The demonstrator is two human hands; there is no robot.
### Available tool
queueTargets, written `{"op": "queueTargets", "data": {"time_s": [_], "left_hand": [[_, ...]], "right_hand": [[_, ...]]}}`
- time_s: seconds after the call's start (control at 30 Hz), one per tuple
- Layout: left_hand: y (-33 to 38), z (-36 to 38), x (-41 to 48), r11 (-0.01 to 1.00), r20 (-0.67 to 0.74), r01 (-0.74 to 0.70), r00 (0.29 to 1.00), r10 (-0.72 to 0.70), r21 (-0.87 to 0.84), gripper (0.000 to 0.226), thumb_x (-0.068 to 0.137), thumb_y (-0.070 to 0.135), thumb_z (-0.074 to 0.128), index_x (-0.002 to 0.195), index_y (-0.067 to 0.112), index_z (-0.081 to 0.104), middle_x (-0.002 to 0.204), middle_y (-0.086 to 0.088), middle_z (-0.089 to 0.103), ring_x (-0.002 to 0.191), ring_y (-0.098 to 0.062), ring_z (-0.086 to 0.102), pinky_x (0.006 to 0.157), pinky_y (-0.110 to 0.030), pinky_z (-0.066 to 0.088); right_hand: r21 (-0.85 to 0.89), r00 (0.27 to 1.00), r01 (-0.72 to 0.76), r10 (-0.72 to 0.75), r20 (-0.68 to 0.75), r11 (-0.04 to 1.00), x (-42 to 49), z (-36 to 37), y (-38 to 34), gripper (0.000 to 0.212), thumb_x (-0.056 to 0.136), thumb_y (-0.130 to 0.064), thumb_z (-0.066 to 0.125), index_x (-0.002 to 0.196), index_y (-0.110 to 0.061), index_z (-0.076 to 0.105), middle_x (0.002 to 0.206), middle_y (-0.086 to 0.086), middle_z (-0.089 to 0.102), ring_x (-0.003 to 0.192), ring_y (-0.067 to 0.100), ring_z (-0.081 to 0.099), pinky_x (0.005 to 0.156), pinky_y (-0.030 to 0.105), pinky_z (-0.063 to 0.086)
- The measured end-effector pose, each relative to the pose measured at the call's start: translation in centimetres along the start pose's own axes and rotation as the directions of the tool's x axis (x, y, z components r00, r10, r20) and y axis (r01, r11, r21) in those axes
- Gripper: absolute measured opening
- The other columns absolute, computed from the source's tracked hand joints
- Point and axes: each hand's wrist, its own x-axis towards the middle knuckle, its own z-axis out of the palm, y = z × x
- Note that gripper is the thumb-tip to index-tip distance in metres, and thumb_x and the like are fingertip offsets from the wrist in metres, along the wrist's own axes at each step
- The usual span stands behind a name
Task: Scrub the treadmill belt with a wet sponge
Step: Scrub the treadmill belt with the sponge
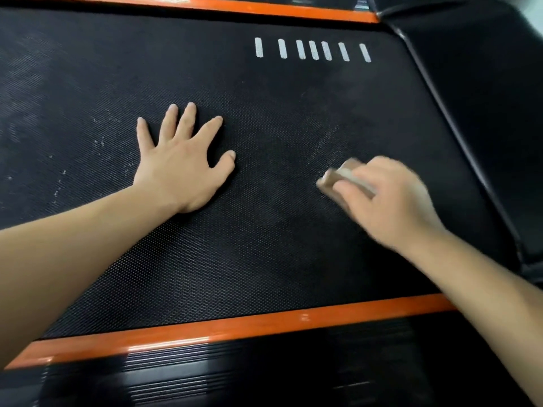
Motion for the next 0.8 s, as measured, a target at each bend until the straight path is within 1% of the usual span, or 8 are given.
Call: {"op": "queueTargets", "data": {"time_s": [0.07, 0.1, 0.27, 0.33, 0.43, 0.5, 0.63, 0.8], "left_hand": [[0.0, 0.0, 0.0, 1.000, 0.001, 0.000, 1.000, 0.000, -0.006, 0.071, 0.096, 0.071, 0.022, 0.160, 0.040, 0.019, 0.172, -0.006, 0.005, 0.158, -0.027, -0.005, 0.122, -0.064, -0.007], [0.0, 0.0, 0.0, 1.000, -0.002, 0.001, 1.000, -0.001, -0.009, 0.071, 0.096, 0.071, 0.023, 0.160, 0.039, 0.019, 0.172, -0.006, 0.006, 0.158, -0.027, -0.004, 0.122, -0.064, -0.007], [0.1, 0.0, -0.1, 1.000, -0.017, 0.003, 1.000, -0.003, -0.005, 0.069, 0.098, 0.069, 0.025, 0.159, 0.039, 0.020, 0.172, -0.006, 0.007, 0.158, -0.027, -0.003, 0.122, -0.065, -0.006], [0.1, 0.0, -0.1, 1.000, -0.013, 0.004, 1.000, -0.004, -0.004, 0.069, 0.098, 0.069, 0.025, 0.160, 0.038, 0.020, 0.172, -0.006, 0.007, 0.158, -0.027, -0.003, 0.122, -0.064, -0.006], [0.2, -0.1, -0.1, 1.000, -0.014, 0.008, 1.000, -0.008, -0.005, 0.069, 0.098, 0.069, 0.026, 0.160, 0.038, 0.021, 0.172, -0.006, 0.007, 0.158, -0.027, -0.003, 0.122, -0.064, -0.006], [0.2, 0.0, -0.1, 1.000, -0.022, 0.008, 1.000, -0.009, -0.007, 0.069, 0.098, 0.069, 0.027, 0.159, 0.038, 0.022, 0.172, -0.007, 0.008, 0.158, -0.027, -0.002, 0.122, -0.064, -0.006], [0.3, -0.2, -0.3, 1.000, -0.019, 0.009, 1.000, -0.009, -0.011, 0.068, 0.099, 0.068, 0.027, 0.160, 0.037, 0.022, 0.172, -0.008, 0.009, 0.158, -0.028, -0.002, 0.122, -0.065, -0.006], [1.1, -0.6, -0.9, 0.999, -0.040, -0.003, 0.999, 0.001, -0.040, 0.060, 0.104, 0.056, 0.033, 0.158, 0.029, 0.033, 0.169, -0.012, 0.018, 0.157, -0.034, 0.006, 0.123, -0.064, -0.001]], "right_hand": [[-0.020, 0.980, -0.198, 0.197, -0.038, 0.980, 1.1, 0.0, 1.0, 0.037, 0.093, -0.047, 0.051, 0.085, -0.017, 0.069, 0.080, -0.001, 0.052, 0.082, 0.035, 0.061, 0.071, 0.040, 0.050], [-0.021, 0.977, -0.209, 0.208, -0.051, 0.978, 0.7, 0.1, 0.5, 0.040, 0.092, -0.049, 0.049, 0.086, -0.015, 0.070, 0.080, 0.002, 0.053, 0.082, 0.036, 0.061, 0.072, 0.040, 0.049], [0.129, 0.977, 0.105, -0.127, 0.173, 0.986, -4.3, -1.0, -2.8, 0.036, 0.092, -0.052, 0.052, 0.098, -0.024, 0.075, 0.078, -0.007, 0.050, 0.077, 0.022, 0.053, 0.072, 0.041, 0.048], [0.110, 0.988, 0.017, -0.034, 0.154, 0.994, -2.8, -1.9, -0.9, 0.035, 0.089, -0.055, 0.052, 0.082, -0.025, 0.069, 0.075, -0.008, 0.049, 0.078, 0.021, 0.054, 0.073, 0.039, 0.047], [0.042, 0.982, -0.182, 0.180, 0.053, 0.982, -1.8, -2.1, 1.3, 0.027, 0.090, -0.046, 0.060, 0.078, -0.023, 0.067, 0.079, -0.007, 0.050, 0.084, 0.026, 0.058, 0.074, 0.037, 0.046], [0.033, 0.991, -0.130, 0.129, 0.029, 0.991, -3.4, -1.8, 0.1, 0.026, 0.087, -0.046, 0.058, 0.086, -0.021, 0.065, 0.080, -0.004, 0.050, 0.082, 0.030, 0.057, 0.074, 0.043, 0.049], [0.205, 0.982, 0.000, -0.038, 0.183, 0.979, -6.8, -2.9, -1.9, 0.029, 0.087, -0.051, 0.055, 0.088, -0.027, 0.071, 0.083, -0.005, 0.052, 0.082, 0.022, 0.054, 0.076, 0.043, 0.048], [0.066, 0.980, -0.189, 0.184, 0.076, 0.980, -5.2, -3.5, 1.2, 0.033, 0.084, -0.050, 0.056, 0.082, -0.021, 0.072, 0.091, -0.004, 0.054, 0.089, 0.024, 0.058, 0.083, 0.046, 0.050]]}}
